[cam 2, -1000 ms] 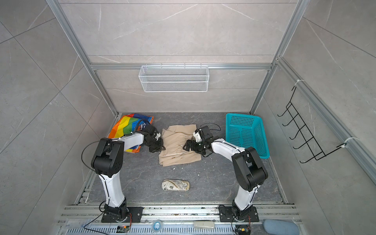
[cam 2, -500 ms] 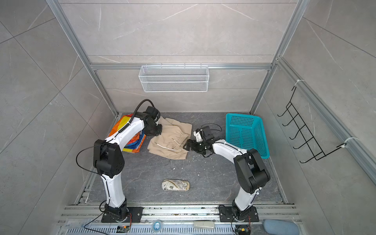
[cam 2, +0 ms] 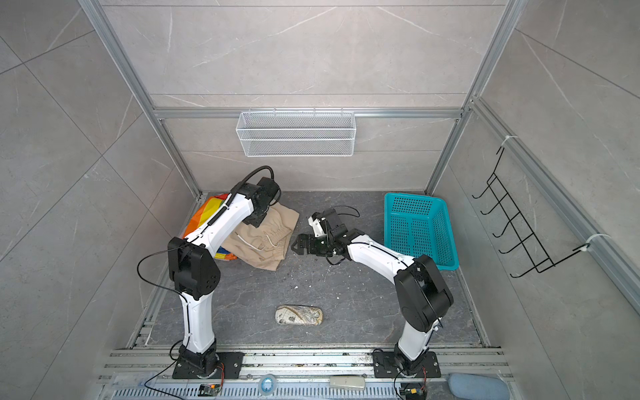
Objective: Fold and stack the shorts
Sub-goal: 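Carry the beige shorts onto the rainbow stack with the left gripper while the right withdraws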
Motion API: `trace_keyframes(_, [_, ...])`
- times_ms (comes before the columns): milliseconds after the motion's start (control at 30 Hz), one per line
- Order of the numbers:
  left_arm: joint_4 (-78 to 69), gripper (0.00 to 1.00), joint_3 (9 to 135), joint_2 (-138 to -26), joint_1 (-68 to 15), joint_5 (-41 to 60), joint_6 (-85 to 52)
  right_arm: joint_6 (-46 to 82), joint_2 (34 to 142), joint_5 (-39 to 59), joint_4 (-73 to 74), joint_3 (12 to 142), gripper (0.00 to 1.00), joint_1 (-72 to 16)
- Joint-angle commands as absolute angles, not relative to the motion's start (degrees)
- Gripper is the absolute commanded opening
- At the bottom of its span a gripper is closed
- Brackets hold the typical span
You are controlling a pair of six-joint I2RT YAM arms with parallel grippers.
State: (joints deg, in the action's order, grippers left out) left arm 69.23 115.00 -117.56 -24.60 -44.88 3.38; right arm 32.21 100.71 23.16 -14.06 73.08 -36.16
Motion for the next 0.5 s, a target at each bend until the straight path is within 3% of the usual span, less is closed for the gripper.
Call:
trace_keyframes(0, [70.66,0.0,119.11,-116.89,-24.4,-52.03,5.17,32.91,103.47,21.63,-15.47,76.04,0.99,-37.74])
trace_keyframes(467, [70.49,0.0,123.78,-113.53,-22.79,-50.6,2.63,34.52,108.71,22.93,-14.24,80.95,0.99,-39.55])
